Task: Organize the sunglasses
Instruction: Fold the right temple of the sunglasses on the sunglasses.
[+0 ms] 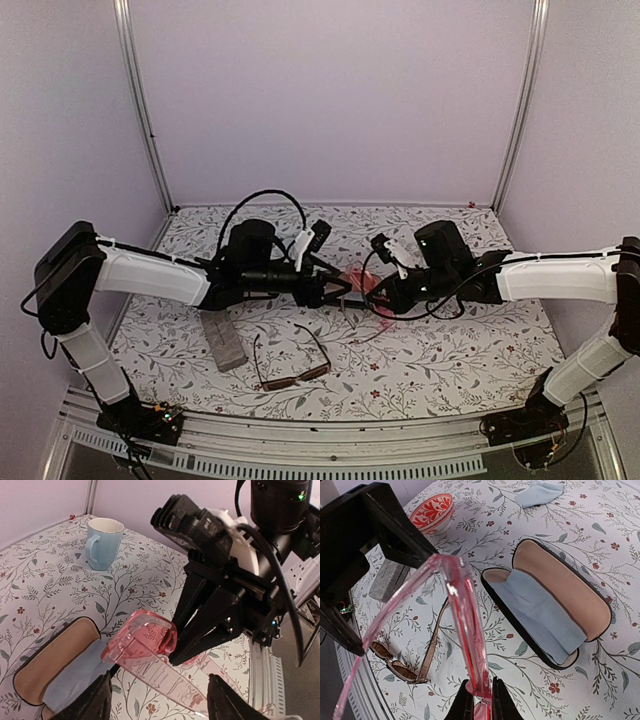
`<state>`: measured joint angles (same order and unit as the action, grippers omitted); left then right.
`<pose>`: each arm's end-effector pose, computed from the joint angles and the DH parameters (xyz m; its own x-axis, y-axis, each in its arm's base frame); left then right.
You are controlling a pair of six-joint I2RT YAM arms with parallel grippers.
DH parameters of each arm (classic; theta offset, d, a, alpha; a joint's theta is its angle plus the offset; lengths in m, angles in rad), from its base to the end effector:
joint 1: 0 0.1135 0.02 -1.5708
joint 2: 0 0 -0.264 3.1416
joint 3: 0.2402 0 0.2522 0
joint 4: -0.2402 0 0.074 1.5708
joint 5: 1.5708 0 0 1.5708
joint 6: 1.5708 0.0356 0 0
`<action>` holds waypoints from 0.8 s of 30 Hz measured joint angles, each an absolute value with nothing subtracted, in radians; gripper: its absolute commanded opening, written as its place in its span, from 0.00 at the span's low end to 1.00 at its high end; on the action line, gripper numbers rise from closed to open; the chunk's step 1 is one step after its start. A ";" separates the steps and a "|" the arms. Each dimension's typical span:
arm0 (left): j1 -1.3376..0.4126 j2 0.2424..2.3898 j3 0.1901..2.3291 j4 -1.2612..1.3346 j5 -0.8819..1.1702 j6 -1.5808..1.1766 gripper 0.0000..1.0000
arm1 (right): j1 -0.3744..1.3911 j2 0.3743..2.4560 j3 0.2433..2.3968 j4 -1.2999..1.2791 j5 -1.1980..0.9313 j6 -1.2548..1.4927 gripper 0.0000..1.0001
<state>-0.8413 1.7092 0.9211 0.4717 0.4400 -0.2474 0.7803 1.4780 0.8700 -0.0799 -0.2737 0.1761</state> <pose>0.2371 -0.2879 0.2106 -0.4323 0.1511 -0.8890 0.8648 0.3489 -0.3612 0.2168 0.2281 0.2169 -0.5889 -0.3456 -0.7306 -0.7339 0.6073 0.3043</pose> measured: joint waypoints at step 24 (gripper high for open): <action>-0.868 1.766 0.979 0.493 0.445 -0.216 0.68 | 0.771 1.438 0.793 0.047 -0.395 0.230 0.03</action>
<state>-0.8677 1.7657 0.9791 0.4927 0.4450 -0.2157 0.7708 1.4384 0.7933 0.0471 -0.3954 0.2298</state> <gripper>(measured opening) 0.675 0.099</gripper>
